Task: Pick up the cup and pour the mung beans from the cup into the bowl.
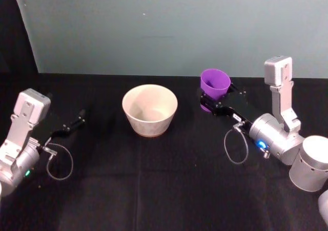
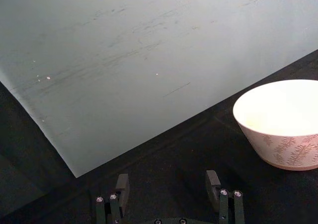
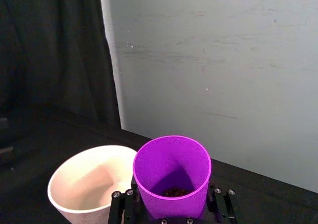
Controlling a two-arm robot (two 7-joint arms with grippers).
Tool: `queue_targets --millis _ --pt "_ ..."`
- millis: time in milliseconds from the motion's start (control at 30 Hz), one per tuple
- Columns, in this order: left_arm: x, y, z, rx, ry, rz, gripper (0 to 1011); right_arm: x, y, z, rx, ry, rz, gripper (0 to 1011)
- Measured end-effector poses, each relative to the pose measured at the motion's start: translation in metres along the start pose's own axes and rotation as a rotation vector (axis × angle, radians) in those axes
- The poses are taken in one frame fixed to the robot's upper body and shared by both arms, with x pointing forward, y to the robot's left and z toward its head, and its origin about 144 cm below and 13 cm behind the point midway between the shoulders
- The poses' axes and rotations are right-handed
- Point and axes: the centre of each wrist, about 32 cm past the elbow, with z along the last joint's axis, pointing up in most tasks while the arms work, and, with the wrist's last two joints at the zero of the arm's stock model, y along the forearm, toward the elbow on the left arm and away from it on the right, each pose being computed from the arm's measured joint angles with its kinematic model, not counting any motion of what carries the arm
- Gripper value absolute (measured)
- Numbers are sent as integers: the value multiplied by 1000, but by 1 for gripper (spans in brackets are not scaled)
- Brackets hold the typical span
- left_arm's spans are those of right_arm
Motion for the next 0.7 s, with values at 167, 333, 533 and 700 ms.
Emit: queue_targets --millis 167,333,533,700 --pt "0 0 0 0 0 0 1011 -2 0 4 -5 -31 -1 726" --pt "0 0 0 0 0 0 1011 -5 1 11 -22 -83 -6 726" --pt "0 0 0 0 0 0 1011 -9 3 20 -47 -157 -6 726" --pt "0 0 0 0 0 0 1011 -10 8 32 -91 -248 3 726"
